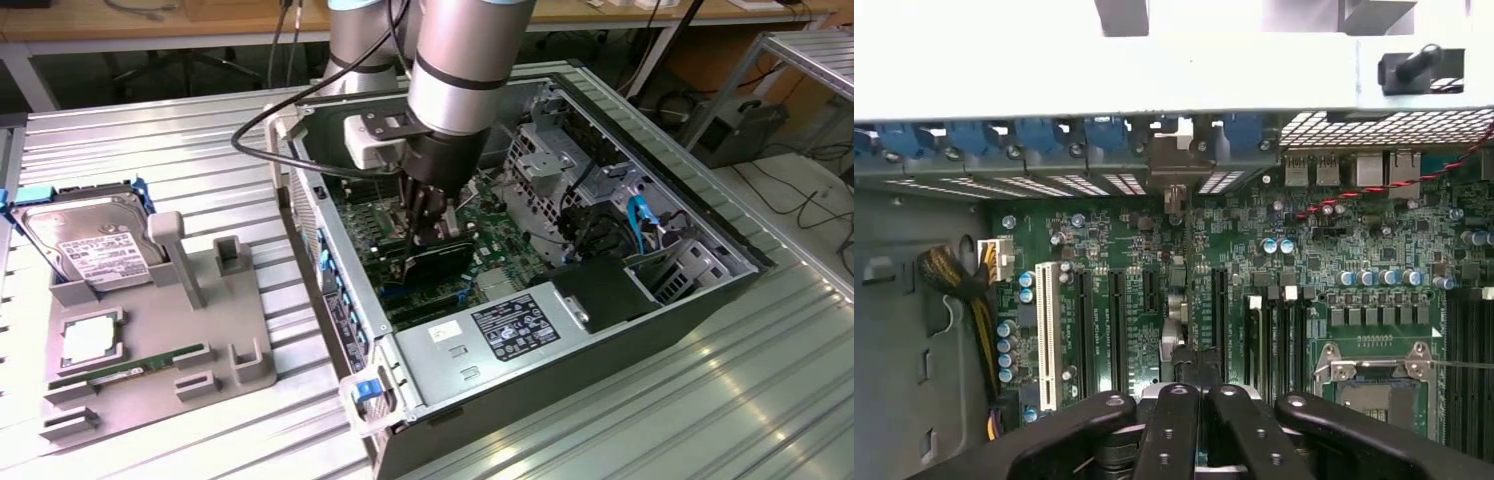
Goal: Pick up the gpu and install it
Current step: 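Insert the gpu into the slot, then press down on the gpu until it lock into place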
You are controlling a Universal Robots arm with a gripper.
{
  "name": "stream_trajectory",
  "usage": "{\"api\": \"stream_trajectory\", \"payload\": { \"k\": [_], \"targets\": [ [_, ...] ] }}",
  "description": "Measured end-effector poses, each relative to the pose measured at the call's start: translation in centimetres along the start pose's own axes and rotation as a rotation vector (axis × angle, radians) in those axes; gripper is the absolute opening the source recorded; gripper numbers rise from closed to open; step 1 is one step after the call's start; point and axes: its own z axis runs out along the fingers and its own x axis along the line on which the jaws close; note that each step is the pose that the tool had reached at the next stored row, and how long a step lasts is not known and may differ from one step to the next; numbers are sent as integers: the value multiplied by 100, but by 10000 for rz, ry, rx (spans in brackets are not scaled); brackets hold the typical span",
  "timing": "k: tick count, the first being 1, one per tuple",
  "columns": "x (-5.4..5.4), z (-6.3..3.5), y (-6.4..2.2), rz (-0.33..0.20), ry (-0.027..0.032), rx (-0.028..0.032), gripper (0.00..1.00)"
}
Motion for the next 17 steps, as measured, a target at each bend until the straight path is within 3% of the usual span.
{"api": "stream_trajectory", "payload": {
  "k": [3,10,16,17],
  "targets": [
    [1,60,19,-4,6,1,11],
    [39,75,43,-13,-2,5,11],
    [36,-227,45,-13,1,3,11],
    [36,-241,45,-13,2,3,11]
  ]
}}
